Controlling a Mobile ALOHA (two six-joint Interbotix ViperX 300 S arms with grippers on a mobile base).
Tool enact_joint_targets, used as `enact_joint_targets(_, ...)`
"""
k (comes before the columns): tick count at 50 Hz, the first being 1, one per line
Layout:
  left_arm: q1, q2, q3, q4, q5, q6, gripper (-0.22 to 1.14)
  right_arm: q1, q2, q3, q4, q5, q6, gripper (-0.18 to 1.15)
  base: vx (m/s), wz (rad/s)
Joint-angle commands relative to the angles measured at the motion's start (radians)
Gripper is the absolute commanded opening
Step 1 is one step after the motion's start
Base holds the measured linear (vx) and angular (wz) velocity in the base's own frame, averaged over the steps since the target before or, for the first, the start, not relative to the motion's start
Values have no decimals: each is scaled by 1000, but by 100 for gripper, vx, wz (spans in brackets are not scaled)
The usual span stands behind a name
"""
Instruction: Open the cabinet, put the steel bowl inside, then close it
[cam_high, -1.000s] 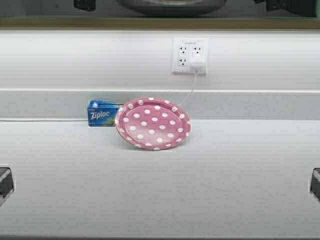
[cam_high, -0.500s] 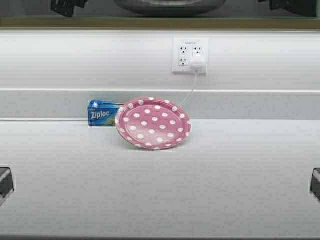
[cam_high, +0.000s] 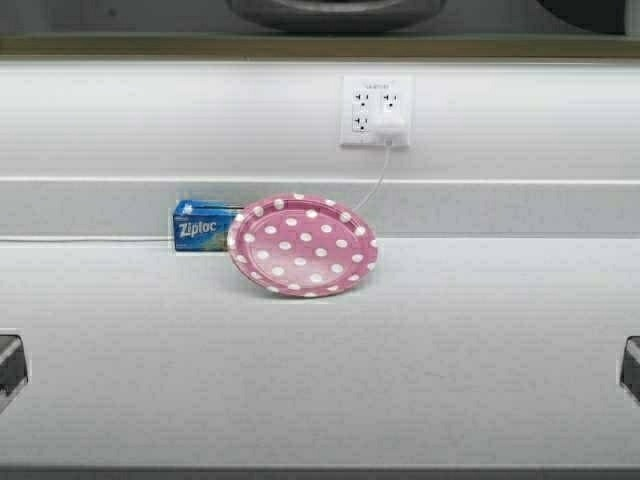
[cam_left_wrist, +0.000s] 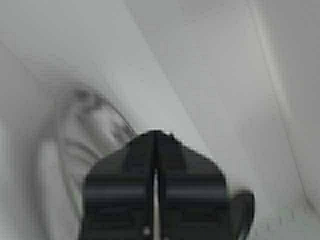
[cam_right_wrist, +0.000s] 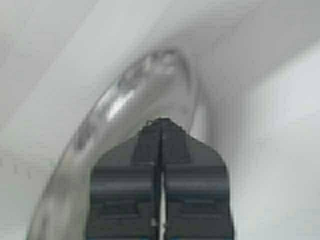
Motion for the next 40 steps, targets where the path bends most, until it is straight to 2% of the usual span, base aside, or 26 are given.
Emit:
enact_joint_targets(1, -17, -51, 20, 49, 34, 98, 1, 58, -86, 23, -6, 91, -158, 8, -6, -5)
enact_joint_targets(4, -20, -72, 46, 57, 81, 179, 8, 86, -115, 26, -5, 158, -265, 10, -8, -6)
enact_joint_targets(8, -20, -114, 78, 57, 144, 285, 5, 121, -160, 28, -2, 245, -419, 8, -10, -7)
enact_joint_targets(12, -20, -156, 107, 57, 209, 393, 4, 127, -192, 35, 2, 308, -489, 8, -12, -8)
enact_joint_targets(27, -18, -169, 124, 57, 388, 750, 4, 126, -232, 117, -5, 339, -526, 8, -19, -7)
enact_joint_targets(40, -18, -163, 155, 57, 400, 825, 4, 123, -242, 146, -17, 347, -529, 8, -20, 2)
